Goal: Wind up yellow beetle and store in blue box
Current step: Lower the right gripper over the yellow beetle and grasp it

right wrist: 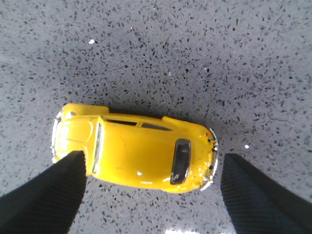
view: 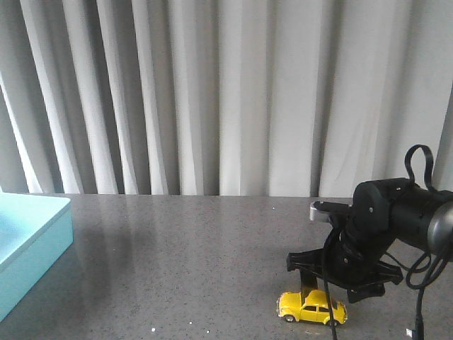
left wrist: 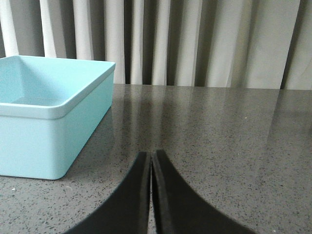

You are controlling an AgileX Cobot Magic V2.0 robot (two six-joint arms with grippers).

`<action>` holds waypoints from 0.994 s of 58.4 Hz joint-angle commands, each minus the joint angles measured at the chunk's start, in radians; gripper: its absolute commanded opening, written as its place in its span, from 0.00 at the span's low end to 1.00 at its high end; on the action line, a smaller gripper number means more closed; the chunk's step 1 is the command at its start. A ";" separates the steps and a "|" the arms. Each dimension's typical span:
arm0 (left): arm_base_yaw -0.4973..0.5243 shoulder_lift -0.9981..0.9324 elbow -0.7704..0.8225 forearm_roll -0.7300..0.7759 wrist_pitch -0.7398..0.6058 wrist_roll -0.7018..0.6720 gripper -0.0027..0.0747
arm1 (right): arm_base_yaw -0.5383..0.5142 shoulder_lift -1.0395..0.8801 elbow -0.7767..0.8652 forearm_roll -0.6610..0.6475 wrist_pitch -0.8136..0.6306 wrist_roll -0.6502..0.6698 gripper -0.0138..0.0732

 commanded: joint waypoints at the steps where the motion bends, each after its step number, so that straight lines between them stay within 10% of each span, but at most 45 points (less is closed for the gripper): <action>1: 0.004 -0.017 -0.010 -0.004 -0.074 -0.007 0.03 | 0.001 -0.038 -0.033 -0.001 -0.044 0.004 0.80; 58: 0.004 -0.017 -0.010 -0.004 -0.074 -0.007 0.03 | -0.002 0.020 -0.032 -0.158 0.087 0.004 0.80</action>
